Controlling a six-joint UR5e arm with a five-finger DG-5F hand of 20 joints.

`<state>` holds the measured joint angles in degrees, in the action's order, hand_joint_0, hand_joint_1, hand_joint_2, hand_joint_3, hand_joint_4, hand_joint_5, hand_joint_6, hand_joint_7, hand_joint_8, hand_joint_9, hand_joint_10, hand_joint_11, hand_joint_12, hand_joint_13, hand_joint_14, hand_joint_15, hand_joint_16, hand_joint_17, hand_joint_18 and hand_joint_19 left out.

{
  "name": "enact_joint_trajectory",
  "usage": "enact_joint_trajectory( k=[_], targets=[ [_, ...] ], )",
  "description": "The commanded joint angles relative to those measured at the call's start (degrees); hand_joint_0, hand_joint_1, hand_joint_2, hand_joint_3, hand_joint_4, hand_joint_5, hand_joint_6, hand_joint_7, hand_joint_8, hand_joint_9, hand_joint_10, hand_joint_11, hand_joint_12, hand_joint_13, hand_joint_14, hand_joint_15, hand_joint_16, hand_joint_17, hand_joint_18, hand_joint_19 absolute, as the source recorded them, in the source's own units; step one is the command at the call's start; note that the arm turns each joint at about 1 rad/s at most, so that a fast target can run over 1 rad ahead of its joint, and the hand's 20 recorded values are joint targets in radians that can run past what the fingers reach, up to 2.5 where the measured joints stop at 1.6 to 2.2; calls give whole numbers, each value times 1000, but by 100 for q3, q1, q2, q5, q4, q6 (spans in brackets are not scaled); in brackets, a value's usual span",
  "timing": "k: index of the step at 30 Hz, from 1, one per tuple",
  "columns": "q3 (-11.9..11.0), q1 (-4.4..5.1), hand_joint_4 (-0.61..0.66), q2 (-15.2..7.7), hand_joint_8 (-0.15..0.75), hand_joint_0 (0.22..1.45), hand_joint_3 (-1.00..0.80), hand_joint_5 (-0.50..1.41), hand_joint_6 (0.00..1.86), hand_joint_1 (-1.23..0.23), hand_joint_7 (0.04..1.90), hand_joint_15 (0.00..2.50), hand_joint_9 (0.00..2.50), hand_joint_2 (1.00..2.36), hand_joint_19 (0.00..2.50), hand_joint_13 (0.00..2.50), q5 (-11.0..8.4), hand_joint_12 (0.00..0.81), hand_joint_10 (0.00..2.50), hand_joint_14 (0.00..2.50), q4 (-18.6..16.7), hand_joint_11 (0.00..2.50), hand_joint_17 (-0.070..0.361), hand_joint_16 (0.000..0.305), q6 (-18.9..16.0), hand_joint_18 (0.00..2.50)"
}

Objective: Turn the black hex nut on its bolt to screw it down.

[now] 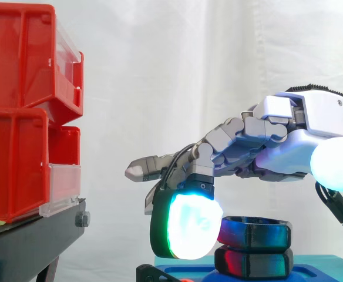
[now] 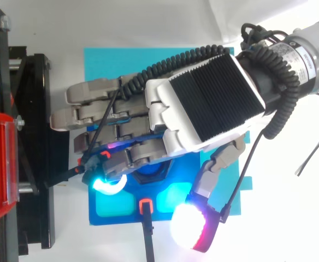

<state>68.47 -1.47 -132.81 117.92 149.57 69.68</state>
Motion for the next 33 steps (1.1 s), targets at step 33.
enact_joint_trajectory(
  k=[33],
  targets=[
    [0,-582,298,-8,343,387,-500,-199,824,-275,640,49,397,1000,110,149,742,401,8,1,20,428,123,55,37,0]
  ],
)
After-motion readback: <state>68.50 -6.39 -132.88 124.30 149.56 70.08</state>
